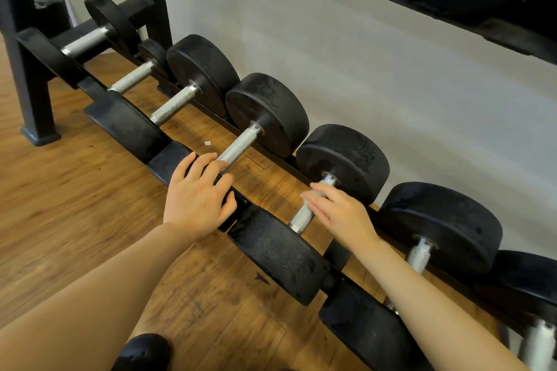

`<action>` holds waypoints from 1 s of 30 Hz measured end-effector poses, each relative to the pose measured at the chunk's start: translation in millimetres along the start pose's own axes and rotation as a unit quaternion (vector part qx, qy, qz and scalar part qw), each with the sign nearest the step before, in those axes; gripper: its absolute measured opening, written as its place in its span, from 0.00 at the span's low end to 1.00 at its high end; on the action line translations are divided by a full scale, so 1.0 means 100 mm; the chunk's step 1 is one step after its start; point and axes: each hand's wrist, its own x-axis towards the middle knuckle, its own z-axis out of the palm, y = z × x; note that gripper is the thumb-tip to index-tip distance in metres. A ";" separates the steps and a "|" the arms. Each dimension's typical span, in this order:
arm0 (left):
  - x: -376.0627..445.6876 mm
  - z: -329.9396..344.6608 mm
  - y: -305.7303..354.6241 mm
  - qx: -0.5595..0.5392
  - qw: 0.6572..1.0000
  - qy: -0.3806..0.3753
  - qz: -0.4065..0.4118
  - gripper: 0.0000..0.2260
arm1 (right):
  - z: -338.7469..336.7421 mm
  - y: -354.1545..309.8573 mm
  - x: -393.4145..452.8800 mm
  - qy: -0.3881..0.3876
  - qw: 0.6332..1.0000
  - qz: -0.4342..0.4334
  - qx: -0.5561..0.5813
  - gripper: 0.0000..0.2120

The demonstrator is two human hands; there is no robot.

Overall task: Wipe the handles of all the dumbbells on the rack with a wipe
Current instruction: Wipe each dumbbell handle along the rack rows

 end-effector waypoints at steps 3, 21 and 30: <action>0.00 0.00 0.00 0.000 1.000 0.000 0.001 0.15 | -0.02 0.01 -0.04 0.010 0.999 0.043 -0.012 0.15; -0.01 -0.03 0.00 0.000 1.000 -0.003 0.003 0.16 | 0.09 -0.13 -0.05 0.025 0.995 0.088 0.050 0.11; 0.00 -0.03 0.00 0.002 1.000 -0.004 0.002 0.16 | 0.09 -0.19 -0.13 -0.004 0.995 0.063 0.072 0.12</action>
